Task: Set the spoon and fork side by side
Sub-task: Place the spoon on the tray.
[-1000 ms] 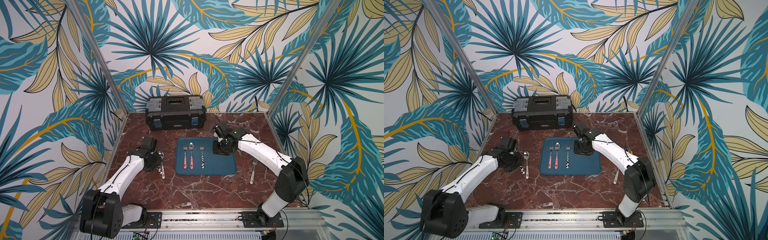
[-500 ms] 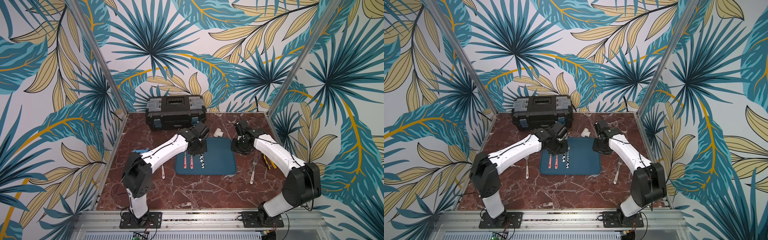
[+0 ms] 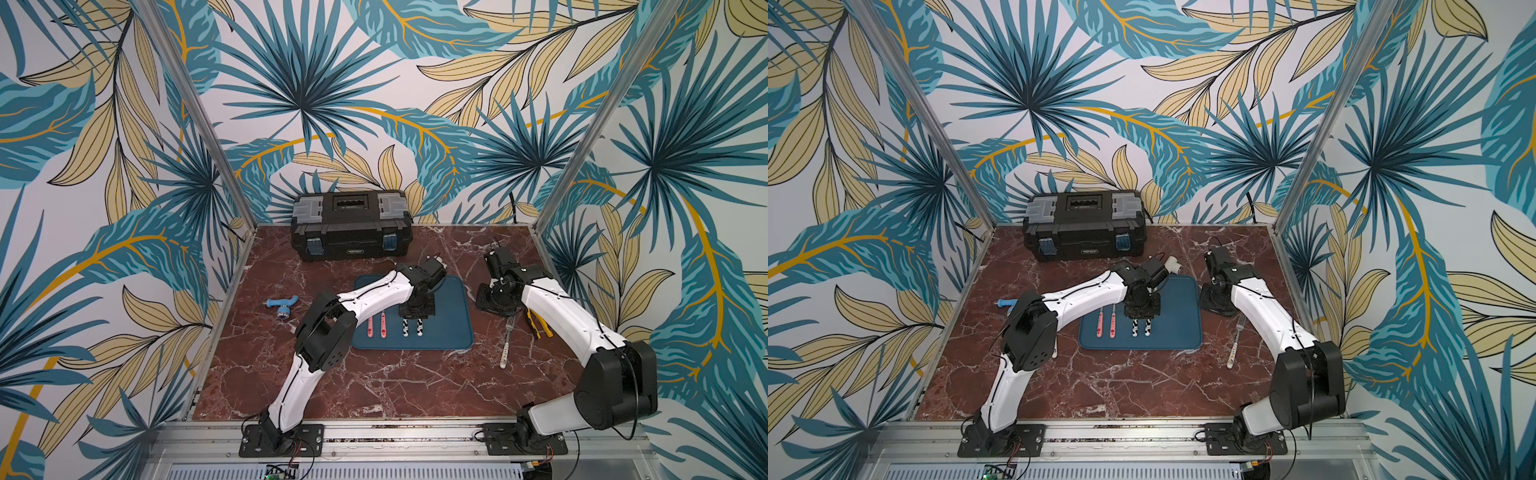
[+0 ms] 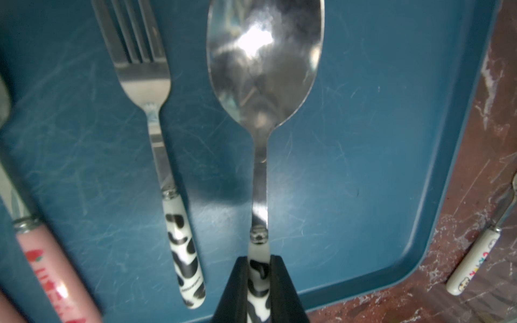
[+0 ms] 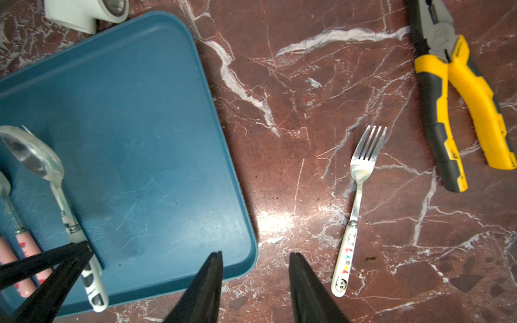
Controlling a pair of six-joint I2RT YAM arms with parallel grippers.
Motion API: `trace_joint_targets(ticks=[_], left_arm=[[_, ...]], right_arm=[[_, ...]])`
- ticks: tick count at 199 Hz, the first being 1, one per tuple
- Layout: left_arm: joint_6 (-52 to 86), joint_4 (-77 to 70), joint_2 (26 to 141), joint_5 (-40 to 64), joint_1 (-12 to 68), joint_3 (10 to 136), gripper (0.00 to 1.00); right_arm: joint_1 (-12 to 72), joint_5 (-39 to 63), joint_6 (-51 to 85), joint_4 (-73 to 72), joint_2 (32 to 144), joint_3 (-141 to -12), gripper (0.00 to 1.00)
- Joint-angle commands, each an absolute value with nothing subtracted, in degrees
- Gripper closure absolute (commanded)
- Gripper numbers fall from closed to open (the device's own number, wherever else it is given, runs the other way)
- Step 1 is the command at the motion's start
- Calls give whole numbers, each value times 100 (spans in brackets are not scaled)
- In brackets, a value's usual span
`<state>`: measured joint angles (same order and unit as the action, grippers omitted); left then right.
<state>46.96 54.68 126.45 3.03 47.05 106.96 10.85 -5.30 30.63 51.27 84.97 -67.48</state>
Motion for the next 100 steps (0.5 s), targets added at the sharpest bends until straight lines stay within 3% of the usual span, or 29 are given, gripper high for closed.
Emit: trace_joint_targets(ticks=[1,100], left_arm=[[4819,5529,12838,115,4698,11172,92],[4968,5367,12855,122,4571,10811,92]], right_arm=[[1011,-468,2919,5120,8402,-6630,54],[844,-308,2844,4972,8402,-6494,54]])
